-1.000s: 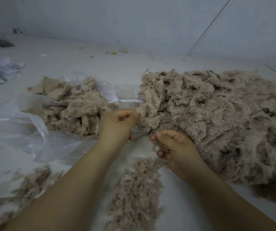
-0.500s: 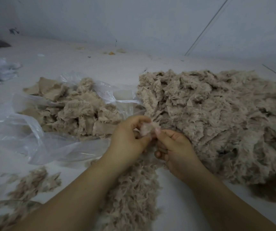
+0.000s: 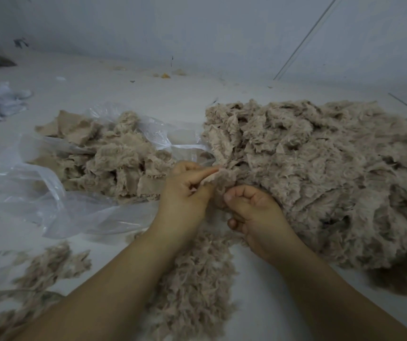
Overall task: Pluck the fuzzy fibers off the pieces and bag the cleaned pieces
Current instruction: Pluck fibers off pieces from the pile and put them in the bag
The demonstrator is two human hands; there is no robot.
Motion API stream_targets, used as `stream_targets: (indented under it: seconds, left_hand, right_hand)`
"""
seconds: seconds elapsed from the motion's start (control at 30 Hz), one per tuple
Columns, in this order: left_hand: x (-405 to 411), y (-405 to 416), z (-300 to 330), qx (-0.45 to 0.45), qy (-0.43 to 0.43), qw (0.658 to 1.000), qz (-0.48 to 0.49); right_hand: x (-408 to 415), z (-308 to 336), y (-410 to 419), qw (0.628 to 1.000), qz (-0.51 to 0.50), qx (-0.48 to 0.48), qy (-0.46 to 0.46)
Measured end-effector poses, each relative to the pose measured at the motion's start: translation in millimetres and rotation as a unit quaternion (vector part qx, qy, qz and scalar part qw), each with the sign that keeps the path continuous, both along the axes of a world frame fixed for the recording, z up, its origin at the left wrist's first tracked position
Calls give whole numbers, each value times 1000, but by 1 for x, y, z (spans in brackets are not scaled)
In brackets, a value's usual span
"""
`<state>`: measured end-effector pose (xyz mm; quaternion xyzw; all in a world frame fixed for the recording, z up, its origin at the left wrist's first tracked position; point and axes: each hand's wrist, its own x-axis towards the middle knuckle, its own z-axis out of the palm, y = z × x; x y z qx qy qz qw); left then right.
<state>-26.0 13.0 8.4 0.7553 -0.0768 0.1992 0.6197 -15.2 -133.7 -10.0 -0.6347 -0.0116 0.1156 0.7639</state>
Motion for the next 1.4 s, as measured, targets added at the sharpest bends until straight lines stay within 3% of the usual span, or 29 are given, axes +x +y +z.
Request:
stream_targets:
  seconds: [0.1, 0.2, 0.4, 0.6, 0.7, 0.8, 0.97, 1.13, 1.23, 1.4]
  left_hand:
    - [1, 8, 0, 10, -22, 998, 51]
    - [-1, 7, -1, 7, 6, 1000, 24]
    - [-5, -3, -4, 156, -96, 983, -5]
    - [-5, 3, -7, 233, -63, 967, -77]
    - [-1, 10, -6, 203, -32, 978, -44]
    - [4, 16, -3, 130, 59, 990, 3]
    - [0, 6, 2, -36, 227, 962, -146]
    - [2, -1, 0, -121, 245, 942, -196]
    - [8, -1, -2, -176, 249, 939, -156]
    - [14, 4, -3, -191, 255, 936, -148]
  right_hand:
    - [0, 0, -1, 1000, -21, 19, 5]
    - [-2, 1, 0, 999, -12, 43, -8]
    - [-4, 6, -1, 994, 15, 105, -3]
    - [-4, 2, -2, 995, 23, 92, -23]
    - [-2, 0, 0, 995, -15, 98, 0]
    - [-2, 1, 0, 993, -43, 109, 19]
    - [-3, 2, -1, 996, -8, 94, -8]
    - [-4, 0, -1, 998, 30, 48, -31]
    - [-4, 0, 0, 998, 28, 62, -15]
    - [-3, 0, 0, 997, 8, 77, 3]
